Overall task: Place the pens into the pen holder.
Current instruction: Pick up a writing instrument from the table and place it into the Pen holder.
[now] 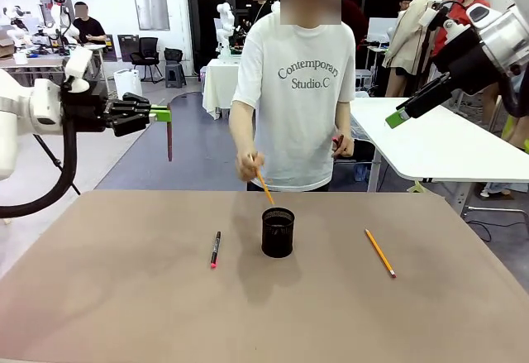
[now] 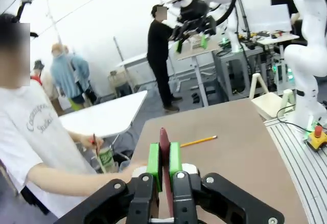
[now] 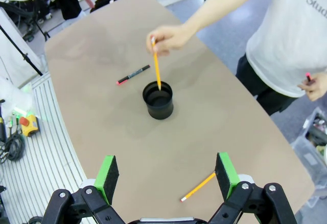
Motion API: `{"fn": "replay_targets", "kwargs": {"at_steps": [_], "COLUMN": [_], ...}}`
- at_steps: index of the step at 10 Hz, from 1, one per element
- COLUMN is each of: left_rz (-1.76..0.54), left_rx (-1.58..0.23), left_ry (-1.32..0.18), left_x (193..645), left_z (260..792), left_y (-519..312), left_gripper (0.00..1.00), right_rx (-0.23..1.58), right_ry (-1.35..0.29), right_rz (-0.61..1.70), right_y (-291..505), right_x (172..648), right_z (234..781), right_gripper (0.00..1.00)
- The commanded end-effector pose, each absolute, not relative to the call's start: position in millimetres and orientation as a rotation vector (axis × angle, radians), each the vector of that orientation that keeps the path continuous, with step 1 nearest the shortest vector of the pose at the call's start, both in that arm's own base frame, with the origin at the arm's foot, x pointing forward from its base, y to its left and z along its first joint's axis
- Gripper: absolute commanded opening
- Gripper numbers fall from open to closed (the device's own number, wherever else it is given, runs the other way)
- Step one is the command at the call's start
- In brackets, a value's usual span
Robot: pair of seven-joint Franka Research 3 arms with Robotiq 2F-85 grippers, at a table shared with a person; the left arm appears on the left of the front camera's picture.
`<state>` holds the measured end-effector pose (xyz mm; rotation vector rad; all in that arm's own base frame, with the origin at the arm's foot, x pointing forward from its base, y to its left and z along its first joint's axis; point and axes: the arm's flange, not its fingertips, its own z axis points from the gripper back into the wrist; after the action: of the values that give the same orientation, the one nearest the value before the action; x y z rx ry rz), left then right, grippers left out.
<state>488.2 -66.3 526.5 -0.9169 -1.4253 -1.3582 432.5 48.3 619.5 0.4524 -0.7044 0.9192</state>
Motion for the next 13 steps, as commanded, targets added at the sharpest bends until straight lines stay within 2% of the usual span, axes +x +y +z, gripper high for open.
{"fn": "replay_targets", "kwargs": {"at_steps": [1,4,6,7,13], "left_rz": [-1.423,-1.439,-1.345,-1.436,-1.436], "left_rx": [-0.923,-0.964,-0.979,-0.959,-0.959], "left_ry": [-1.474,-1.521,-1.439,-1.495,-1.495], "left_x": [480,475,485,479,479], "left_z": [523,521,516,524,524], "left_y": [-57,-61,-57,-64,-64], "left_gripper": [0.0,0.0,0.0,0.0,0.0], "right_rx": [0.462,0.462,0.462,0.462,0.462], "right_ry": [-0.71,-0.71,-0.71,-0.71,-0.71], "right_rz": [0.924,0.924,0.924,0.924,0.924], "right_y": [48,48,48,48,48], "right_x": [433,433,433,433,433], "right_z": [620,620,620,620,620], "right_gripper": [1.0,1.0,1.0,1.0,1.0]}}
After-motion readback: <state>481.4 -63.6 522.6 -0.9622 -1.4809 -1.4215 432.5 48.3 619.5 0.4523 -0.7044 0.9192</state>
